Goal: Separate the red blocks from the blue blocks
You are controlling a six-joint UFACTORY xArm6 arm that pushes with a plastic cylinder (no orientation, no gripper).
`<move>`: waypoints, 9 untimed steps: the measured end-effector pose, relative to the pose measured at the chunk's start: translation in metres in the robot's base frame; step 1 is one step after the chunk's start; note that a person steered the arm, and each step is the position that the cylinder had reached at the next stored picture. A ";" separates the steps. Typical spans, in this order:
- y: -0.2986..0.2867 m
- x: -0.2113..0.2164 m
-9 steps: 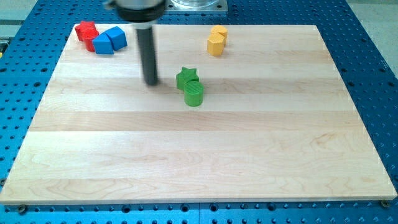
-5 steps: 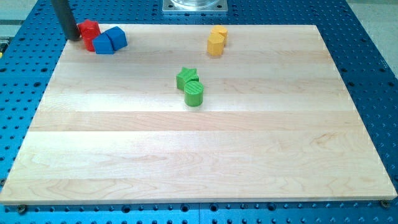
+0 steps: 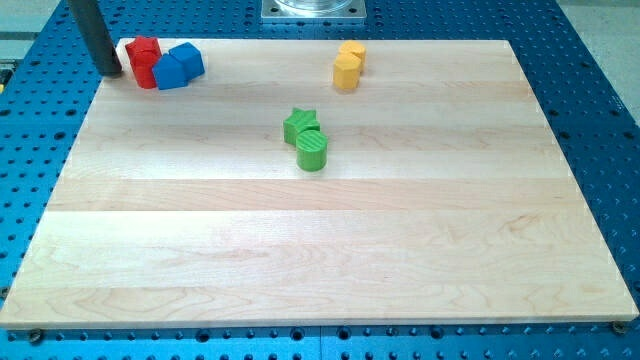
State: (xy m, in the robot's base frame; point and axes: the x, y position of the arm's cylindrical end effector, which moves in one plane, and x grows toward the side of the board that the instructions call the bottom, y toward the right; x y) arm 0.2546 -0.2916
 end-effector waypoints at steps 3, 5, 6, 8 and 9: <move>0.026 -0.035; 0.021 0.024; 0.006 0.003; 0.030 0.016; 0.030 0.052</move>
State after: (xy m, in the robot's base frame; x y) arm 0.3065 -0.2616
